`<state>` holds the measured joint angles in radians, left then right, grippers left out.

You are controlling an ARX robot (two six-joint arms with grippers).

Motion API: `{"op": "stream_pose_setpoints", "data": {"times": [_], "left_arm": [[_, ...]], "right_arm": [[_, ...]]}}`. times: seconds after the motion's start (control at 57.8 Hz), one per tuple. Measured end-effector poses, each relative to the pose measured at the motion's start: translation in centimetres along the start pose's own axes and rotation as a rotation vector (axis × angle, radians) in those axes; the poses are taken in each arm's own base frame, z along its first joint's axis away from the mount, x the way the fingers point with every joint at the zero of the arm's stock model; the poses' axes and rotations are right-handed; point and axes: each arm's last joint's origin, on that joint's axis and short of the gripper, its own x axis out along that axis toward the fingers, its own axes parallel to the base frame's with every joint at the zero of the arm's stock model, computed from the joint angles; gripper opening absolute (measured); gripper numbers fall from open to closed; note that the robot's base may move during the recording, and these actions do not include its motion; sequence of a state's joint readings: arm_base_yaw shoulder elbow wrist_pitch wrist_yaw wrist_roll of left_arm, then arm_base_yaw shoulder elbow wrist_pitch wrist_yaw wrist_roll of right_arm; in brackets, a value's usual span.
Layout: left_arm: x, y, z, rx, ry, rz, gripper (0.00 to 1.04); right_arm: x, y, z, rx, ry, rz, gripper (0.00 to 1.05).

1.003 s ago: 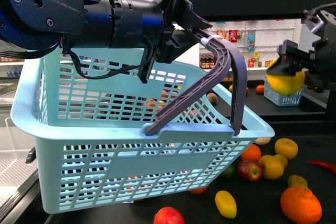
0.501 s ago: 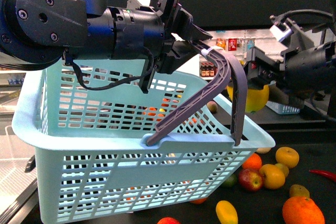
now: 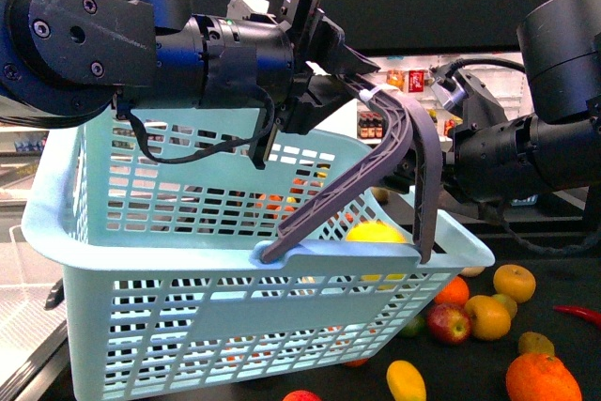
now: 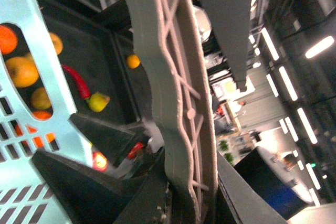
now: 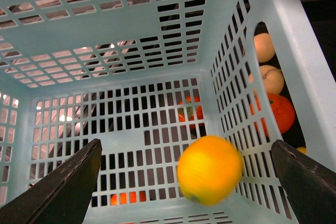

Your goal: Pick lemon from shelf

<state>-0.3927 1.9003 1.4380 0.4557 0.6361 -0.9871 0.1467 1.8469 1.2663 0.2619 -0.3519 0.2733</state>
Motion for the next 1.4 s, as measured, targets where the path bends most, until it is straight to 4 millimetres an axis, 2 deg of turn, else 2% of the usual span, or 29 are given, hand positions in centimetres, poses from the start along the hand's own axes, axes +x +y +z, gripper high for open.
{"op": "stream_pose_setpoints", "data": {"times": [0.156,0.277,0.398,0.519,0.623,0.761,0.865,0.986,1.141,1.401], "left_arm": [[0.0,0.0,0.0,-0.004,-0.001,0.000,0.11],[0.0,0.0,0.0,-0.003,-0.002,0.001,0.11],[0.0,0.0,0.0,-0.004,0.000,0.000,0.11],[0.0,0.0,0.0,-0.004,0.000,0.000,0.11],[0.0,0.0,0.0,-0.004,0.000,0.000,0.11],[0.0,0.0,0.0,-0.004,-0.002,0.001,0.11],[0.0,0.0,0.0,-0.004,0.000,0.000,0.11],[0.0,0.0,0.0,-0.005,0.000,0.000,0.11],[0.0,0.0,0.0,-0.004,0.000,0.000,0.11],[0.0,0.0,0.0,-0.004,0.000,0.000,0.11]], "right_arm": [[-0.8,-1.5,1.3,0.000,-0.052,-0.036,0.97],[-2.2,-3.6,2.9,-0.001,-0.119,-0.089,0.97],[-3.8,-6.5,3.8,0.008,-0.167,-0.171,0.97],[-4.4,-9.9,3.4,0.015,-0.177,-0.261,0.97],[-3.9,-13.3,1.4,0.026,-0.137,-0.335,0.97],[-2.2,-17.1,-4.1,0.045,-0.019,-0.396,0.97],[-0.8,-18.5,-8.1,0.044,0.071,-0.410,0.97],[1.1,-18.7,-11.5,0.026,0.140,-0.398,0.97],[4.5,-17.7,-15.2,-0.012,0.214,-0.354,0.97],[9.9,-16.3,-18.4,-0.113,0.280,-0.304,0.97]]}}
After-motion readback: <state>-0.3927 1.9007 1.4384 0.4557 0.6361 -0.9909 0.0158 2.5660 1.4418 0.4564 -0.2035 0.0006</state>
